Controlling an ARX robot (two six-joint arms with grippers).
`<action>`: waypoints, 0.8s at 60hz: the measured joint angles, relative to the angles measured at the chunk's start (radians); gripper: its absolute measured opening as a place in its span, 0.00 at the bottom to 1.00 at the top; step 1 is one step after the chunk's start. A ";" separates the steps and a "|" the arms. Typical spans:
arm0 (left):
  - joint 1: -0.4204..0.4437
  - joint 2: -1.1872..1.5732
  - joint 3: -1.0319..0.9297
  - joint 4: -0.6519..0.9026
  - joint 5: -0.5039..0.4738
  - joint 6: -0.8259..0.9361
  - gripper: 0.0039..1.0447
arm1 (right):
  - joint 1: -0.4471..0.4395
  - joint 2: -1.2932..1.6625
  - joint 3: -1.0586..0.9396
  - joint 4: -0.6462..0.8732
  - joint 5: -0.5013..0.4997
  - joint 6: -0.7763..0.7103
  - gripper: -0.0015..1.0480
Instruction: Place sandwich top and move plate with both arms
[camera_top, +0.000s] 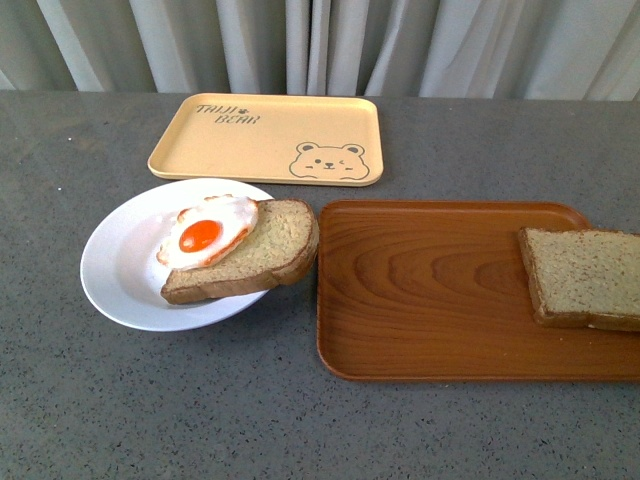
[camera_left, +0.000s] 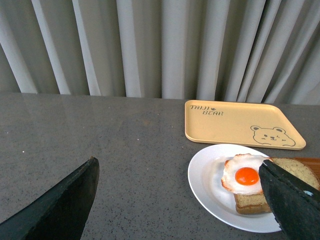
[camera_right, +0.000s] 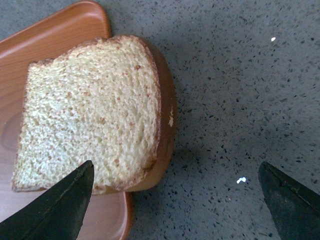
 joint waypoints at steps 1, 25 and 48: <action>0.000 0.000 0.000 0.000 0.000 0.000 0.92 | 0.003 0.005 0.003 0.004 0.000 0.006 0.91; 0.000 0.000 0.000 0.000 0.000 0.000 0.92 | 0.053 0.053 0.024 0.060 -0.008 0.107 0.65; 0.000 0.000 0.000 0.000 0.000 0.000 0.92 | 0.063 -0.053 0.027 0.018 -0.056 0.174 0.05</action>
